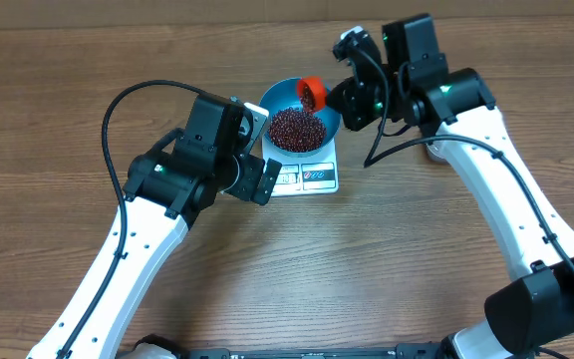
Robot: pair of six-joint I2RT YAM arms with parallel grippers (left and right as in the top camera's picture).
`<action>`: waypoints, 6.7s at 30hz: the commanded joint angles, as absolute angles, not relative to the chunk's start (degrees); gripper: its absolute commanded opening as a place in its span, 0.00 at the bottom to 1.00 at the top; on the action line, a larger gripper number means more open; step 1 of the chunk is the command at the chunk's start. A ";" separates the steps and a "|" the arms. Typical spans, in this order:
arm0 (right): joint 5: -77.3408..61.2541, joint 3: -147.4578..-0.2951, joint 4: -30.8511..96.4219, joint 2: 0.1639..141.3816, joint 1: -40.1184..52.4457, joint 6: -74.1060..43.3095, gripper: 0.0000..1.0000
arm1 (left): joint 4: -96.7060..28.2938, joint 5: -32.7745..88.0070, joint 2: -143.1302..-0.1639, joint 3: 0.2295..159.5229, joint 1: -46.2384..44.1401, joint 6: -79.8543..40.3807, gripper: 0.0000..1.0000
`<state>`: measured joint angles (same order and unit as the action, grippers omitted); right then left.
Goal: Scoop item into bowl and weigh 150g on scale
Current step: 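Tip the red cup to pour beans into the blue bowl, then move the empty red cup back over the bean tub, then lower the red cup into the beans and scoop with the right gripper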
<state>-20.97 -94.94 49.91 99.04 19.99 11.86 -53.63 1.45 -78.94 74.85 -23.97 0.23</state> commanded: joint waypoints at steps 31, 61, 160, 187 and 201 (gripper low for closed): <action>-11.22 -96.88 50.04 96.90 24.05 16.71 0.04 | -53.54 1.26 -79.40 75.61 -24.01 1.30 0.99; -5.19 -96.86 51.13 96.99 24.03 21.08 0.04 | -53.54 1.26 -79.40 75.61 -24.01 1.32 0.99; 11.73 -92.58 65.63 112.57 1.98 9.45 0.04 | -53.54 1.26 -79.40 75.61 -24.01 1.32 1.00; -5.34 -92.73 64.97 106.83 -5.50 9.02 0.04 | -53.54 1.26 -79.40 75.61 -24.01 1.32 1.00; -18.81 -92.62 64.97 106.83 -11.81 10.81 0.04 | -53.54 1.26 -79.40 75.61 -24.01 1.32 1.00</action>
<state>-12.93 -93.12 65.21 108.88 -11.07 9.56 -53.63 1.45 -78.94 74.85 -23.97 0.23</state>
